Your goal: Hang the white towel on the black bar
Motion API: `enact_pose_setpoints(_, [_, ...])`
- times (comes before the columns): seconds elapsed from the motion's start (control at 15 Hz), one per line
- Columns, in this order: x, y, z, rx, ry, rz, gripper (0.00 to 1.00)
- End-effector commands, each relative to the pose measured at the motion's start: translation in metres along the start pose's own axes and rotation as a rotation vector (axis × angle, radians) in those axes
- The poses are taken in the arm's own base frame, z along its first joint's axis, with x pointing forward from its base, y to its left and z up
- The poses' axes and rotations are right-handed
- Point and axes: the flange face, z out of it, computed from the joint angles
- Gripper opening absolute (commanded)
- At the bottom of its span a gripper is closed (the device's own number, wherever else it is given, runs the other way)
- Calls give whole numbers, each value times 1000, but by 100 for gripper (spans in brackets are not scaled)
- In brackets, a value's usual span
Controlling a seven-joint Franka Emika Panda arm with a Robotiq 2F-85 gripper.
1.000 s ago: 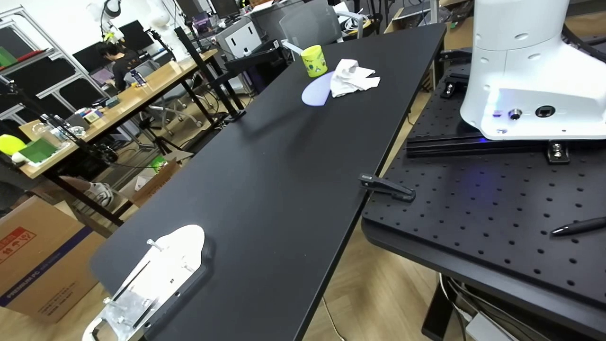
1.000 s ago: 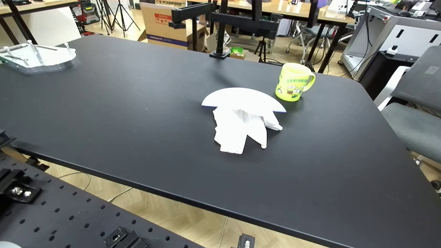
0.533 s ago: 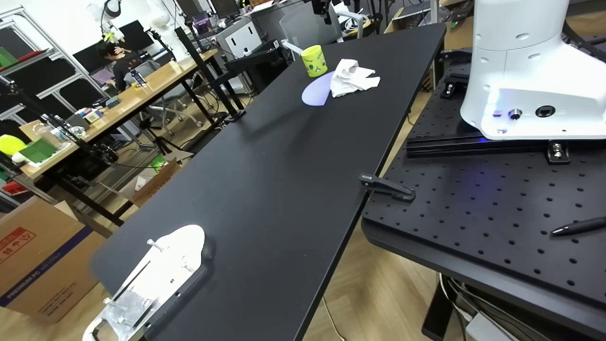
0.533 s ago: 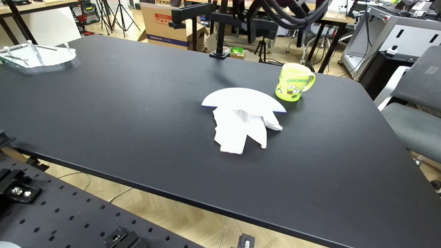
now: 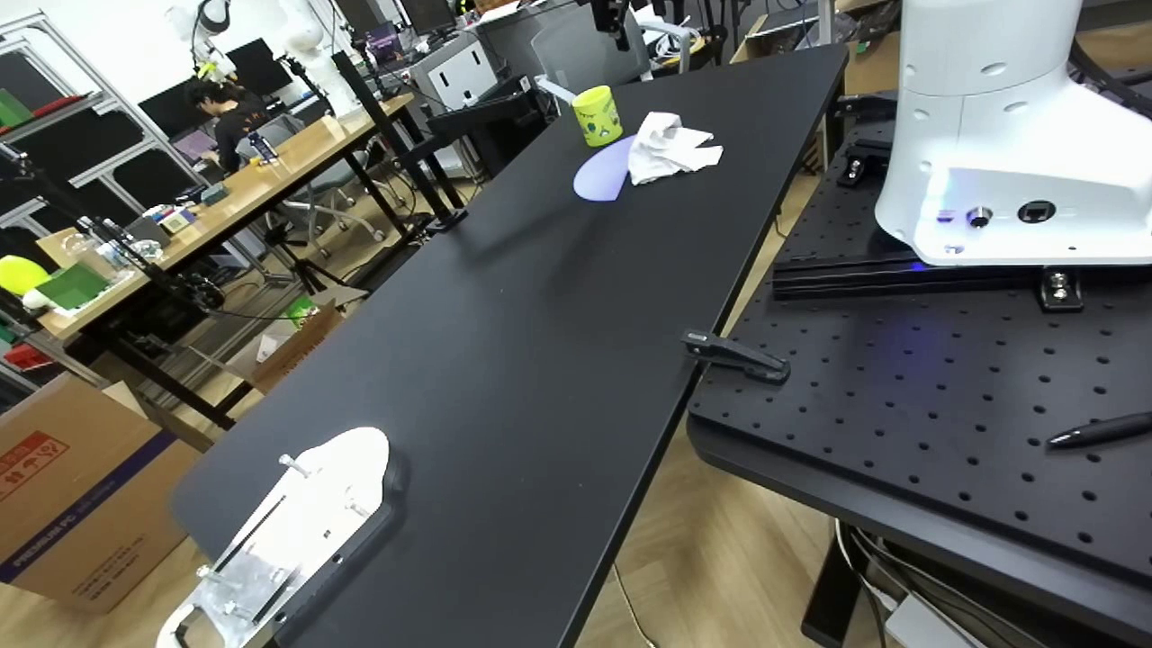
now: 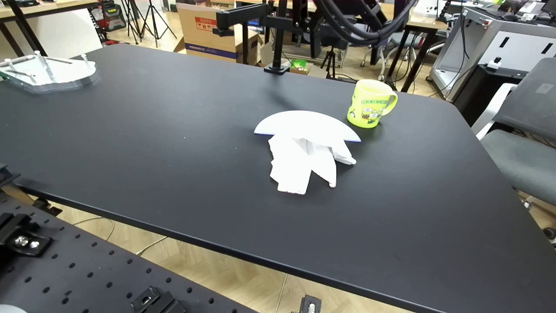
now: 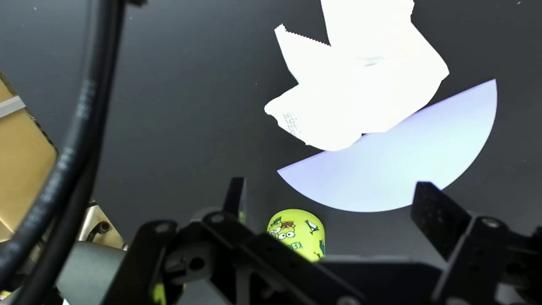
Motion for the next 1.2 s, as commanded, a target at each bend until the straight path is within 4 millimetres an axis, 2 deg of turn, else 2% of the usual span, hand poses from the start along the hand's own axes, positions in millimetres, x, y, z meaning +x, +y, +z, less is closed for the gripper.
enact_pose_setpoints(0.0, [12,-1,31,51,-20,76,100])
enact_pose_setpoints(0.47, [22,-12,94,99,-108,127,100])
enact_pose_setpoints(0.87, [30,-12,135,104,-188,106,100])
enact_pose_setpoints(1.13, [32,-10,156,101,-254,81,100])
